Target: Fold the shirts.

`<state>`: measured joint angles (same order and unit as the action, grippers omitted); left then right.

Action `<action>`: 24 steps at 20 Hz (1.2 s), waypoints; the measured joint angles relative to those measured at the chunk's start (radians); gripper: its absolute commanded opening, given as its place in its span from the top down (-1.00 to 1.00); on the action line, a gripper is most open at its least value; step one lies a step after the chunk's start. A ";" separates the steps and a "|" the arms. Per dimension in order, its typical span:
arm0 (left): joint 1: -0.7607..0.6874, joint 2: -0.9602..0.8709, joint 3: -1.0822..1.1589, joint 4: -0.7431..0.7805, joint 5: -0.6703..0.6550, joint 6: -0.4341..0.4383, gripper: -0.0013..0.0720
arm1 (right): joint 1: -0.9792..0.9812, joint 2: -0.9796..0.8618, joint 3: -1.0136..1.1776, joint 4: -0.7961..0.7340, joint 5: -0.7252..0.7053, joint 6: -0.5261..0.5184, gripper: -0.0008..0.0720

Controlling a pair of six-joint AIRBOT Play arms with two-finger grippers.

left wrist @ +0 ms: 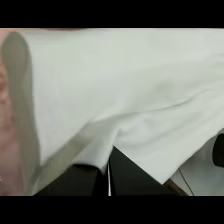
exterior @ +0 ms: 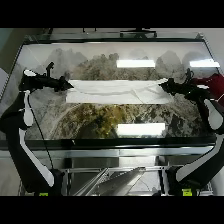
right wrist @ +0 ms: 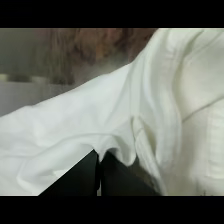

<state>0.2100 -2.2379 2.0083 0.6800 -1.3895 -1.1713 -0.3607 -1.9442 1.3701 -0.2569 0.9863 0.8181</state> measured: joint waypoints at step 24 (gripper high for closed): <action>0.036 0.286 0.010 0.000 0.061 -0.023 0.97 | -0.040 -0.087 0.240 -0.425 0.197 0.163 -0.65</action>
<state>0.2462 -1.9518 2.0178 0.6804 -1.3281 -1.1938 -0.4007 -2.0315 1.6100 -0.6819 1.1831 0.9813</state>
